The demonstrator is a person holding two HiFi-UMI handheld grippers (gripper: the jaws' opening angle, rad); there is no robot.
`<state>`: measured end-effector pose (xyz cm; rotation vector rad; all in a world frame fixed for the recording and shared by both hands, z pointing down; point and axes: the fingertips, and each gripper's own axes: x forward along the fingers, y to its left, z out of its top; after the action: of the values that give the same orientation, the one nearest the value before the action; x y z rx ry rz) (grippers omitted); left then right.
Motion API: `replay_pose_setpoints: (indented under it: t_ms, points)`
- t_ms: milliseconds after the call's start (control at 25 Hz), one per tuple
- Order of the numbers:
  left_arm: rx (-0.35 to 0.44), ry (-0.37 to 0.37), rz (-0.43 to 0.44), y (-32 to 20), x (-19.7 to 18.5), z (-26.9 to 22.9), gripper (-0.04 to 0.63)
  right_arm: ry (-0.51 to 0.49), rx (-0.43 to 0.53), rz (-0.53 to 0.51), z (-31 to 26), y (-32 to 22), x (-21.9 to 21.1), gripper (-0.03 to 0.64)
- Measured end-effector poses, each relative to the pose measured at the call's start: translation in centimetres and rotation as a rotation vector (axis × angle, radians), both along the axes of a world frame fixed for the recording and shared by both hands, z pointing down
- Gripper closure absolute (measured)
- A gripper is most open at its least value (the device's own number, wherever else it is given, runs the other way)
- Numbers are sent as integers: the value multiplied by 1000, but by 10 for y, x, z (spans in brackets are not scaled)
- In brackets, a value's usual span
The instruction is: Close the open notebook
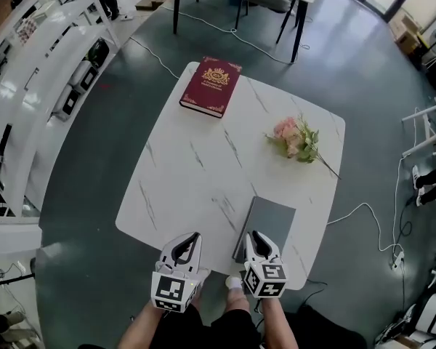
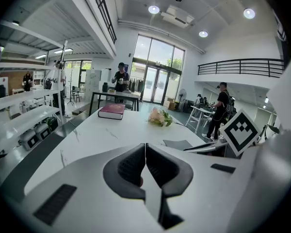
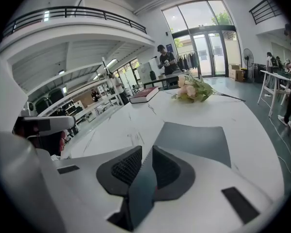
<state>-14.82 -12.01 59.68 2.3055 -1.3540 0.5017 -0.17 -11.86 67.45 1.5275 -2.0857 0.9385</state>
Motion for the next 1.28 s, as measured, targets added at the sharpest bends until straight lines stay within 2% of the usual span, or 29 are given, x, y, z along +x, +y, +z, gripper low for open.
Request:
replay_pose_setpoints:
  t_ms: [360, 720, 1000, 1280]
  points:
    - [-29, -7, -6, 0, -12, 21, 571, 10, -50, -5, 28, -1, -7, 529]
    - [-47, -6, -6, 2, -12, 28, 571, 7, -55, -11, 32, -1, -7, 531]
    - [-10, -10, 1, -2, -5, 7, 571, -4, -33, -9, 14, 0, -4, 530]
    - [50, -7, 20, -6, 6, -31, 571, -1, 49, 16, -34, -3, 11, 531]
